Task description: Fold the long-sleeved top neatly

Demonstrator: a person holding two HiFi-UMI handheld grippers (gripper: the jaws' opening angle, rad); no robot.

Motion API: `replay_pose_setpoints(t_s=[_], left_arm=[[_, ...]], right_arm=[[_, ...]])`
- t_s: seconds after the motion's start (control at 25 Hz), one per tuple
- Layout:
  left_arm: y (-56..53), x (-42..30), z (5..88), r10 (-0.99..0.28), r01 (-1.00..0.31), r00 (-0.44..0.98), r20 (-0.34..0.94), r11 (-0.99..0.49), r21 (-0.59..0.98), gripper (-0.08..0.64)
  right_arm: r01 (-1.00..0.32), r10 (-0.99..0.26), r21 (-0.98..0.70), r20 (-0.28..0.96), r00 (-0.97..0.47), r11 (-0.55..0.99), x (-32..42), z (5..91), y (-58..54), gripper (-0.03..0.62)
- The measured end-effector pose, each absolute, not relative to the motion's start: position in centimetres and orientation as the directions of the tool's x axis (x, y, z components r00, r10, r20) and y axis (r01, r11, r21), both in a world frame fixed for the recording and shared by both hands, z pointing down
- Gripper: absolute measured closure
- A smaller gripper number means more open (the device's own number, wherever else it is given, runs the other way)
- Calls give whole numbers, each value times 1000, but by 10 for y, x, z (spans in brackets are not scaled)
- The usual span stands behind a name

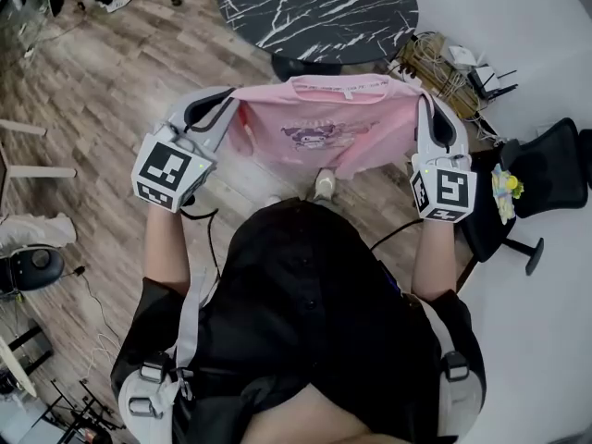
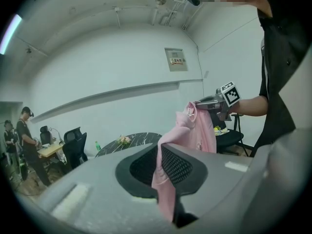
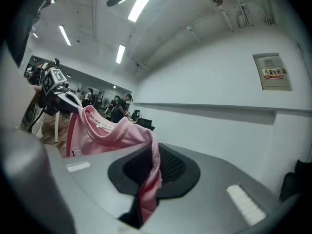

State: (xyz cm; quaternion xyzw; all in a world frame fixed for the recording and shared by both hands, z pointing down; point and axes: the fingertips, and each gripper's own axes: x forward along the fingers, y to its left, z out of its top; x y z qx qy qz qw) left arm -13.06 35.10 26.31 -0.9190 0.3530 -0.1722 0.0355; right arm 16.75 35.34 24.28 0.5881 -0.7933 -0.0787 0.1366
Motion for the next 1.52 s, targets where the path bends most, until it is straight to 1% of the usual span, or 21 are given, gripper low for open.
replay_pose_setpoints(t_s=[0.24,0.56,0.8,1.04,1.2,1.52], left_arm=[[331,-129,271,-671,-653,673,310,-736,-176,534],[288,-98,274,-711,-699,627,318,-694,-172,534],[256,-70,279,-745,-733,581,328,-654,-187,534],[226,-52,289,-787,-781,505,353,-591,-202,534],[210,-47,298,-805,-808,459,375,-554,-200,534],[180,-56,306,-826,-839,403,394,-506,-202,534]], right_arm=[[-914,-951,266,140,-277,306,170,251,342,571],[-911,-941,243,144,-305,333,204,260,297,571],[-891,-921,238,148,-361,387,234,268,250,569],[-847,-882,247,174,-439,470,251,273,202,571],[-814,-864,290,198,-464,504,254,280,176,570],[-790,-834,270,229,-503,551,243,298,136,569]])
